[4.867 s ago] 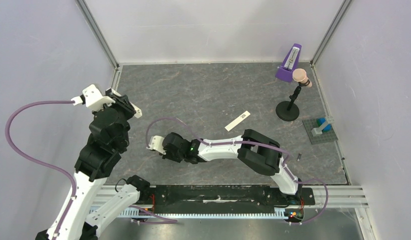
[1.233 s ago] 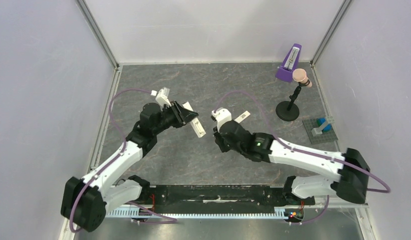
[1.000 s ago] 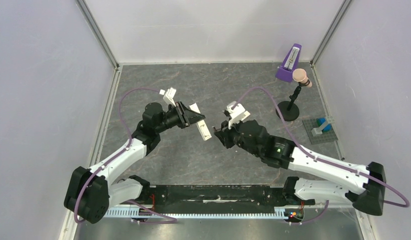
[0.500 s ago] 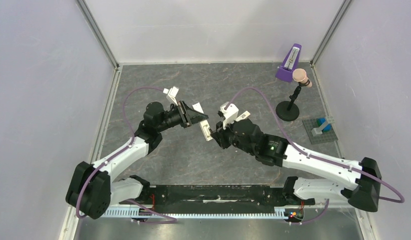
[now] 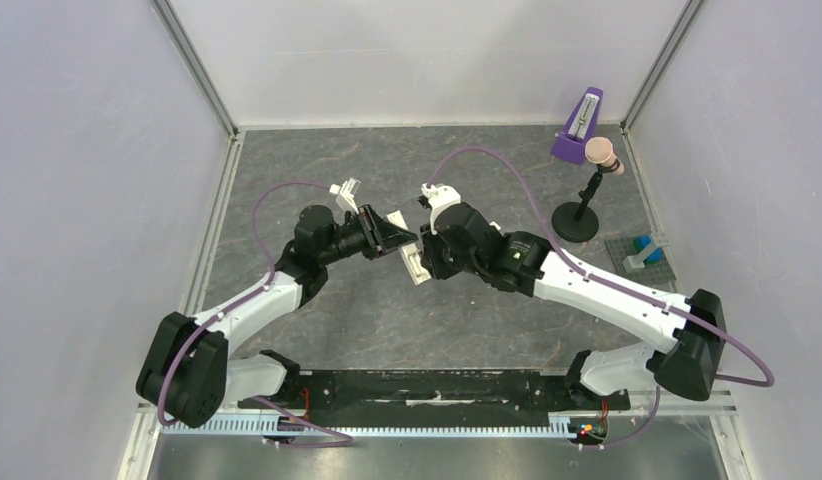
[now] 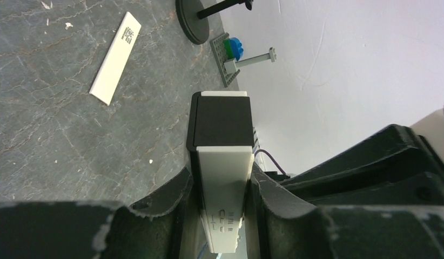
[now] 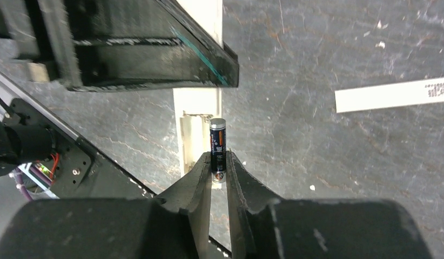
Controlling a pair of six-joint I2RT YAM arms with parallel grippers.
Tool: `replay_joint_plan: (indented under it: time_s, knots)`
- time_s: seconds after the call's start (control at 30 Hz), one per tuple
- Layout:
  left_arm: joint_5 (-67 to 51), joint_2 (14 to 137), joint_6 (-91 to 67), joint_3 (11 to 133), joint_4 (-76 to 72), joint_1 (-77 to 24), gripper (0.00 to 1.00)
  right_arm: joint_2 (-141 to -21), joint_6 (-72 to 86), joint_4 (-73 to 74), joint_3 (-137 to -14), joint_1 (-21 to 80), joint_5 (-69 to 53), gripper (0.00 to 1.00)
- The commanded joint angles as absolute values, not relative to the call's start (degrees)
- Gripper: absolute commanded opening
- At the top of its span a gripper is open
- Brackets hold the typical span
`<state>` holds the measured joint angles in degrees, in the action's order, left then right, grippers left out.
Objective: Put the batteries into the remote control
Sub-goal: Load the battery into the remote control.
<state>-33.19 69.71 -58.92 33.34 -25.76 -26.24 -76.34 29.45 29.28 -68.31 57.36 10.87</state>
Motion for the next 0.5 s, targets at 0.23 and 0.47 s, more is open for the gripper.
replay_joint_plan:
  time_s: [0.23, 0.47]
  knots:
    - [-31.20, 70.72, -57.31, 33.87, -24.88, -26.68, 0.02, -80.17, 30.35, 35.33, -72.85, 55.64, 5.39, 0.18]
    - [-30.99, 71.85, -56.01, 35.04, -22.68, -26.63, 0.02, -81.00, 29.36, 34.89, -74.14, 55.63, 4.99, 0.18]
